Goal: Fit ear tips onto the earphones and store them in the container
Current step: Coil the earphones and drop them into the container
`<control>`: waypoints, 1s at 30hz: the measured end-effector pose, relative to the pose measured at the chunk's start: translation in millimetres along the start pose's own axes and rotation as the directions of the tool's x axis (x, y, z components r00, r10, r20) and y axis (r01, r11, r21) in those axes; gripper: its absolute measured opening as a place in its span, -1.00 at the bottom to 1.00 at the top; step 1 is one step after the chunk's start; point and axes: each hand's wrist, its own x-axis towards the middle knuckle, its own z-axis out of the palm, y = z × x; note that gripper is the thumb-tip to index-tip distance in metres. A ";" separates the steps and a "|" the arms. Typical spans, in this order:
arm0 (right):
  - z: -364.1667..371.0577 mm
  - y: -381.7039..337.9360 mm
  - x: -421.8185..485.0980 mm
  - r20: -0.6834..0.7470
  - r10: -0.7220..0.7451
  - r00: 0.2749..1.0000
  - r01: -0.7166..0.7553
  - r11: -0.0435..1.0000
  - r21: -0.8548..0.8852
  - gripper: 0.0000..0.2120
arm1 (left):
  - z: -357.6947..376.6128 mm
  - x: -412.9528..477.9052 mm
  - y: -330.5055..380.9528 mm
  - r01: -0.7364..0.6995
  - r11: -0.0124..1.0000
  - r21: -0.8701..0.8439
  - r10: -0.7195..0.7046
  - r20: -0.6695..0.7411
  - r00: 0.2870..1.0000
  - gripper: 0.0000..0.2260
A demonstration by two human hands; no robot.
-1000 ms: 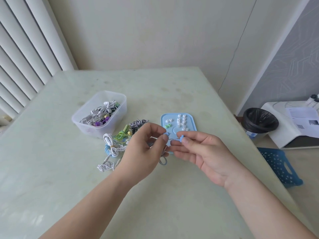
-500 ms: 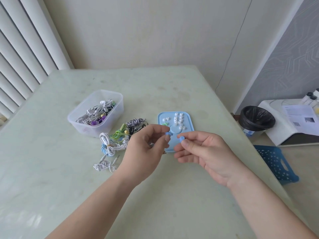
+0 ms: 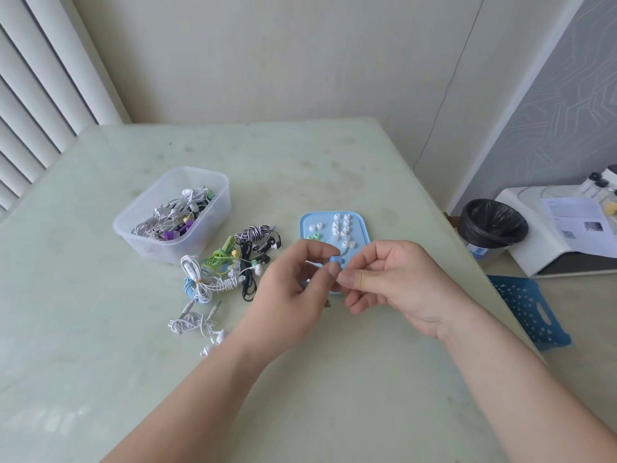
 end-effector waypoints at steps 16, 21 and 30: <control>-14.0 16.8 70.7 -0.254 -0.303 0.919 0.029 0.694 -0.720 -0.97 | -0.5 8.3 -17.7 0.138 0.892 -0.431 -0.199 -0.100 0.975 -0.93; -13.7 16.5 73.9 -0.230 -0.365 0.902 0.050 0.618 -0.785 -0.87 | -2.7 8.3 -17.7 0.148 0.874 -0.463 -0.218 -0.101 0.971 -0.87; 16.7 3.0 29.0 -0.109 -0.078 0.991 0.098 0.975 0.198 -0.85 | -7.9 8.8 -18.6 0.111 0.873 -0.474 -0.198 -0.137 0.971 -0.88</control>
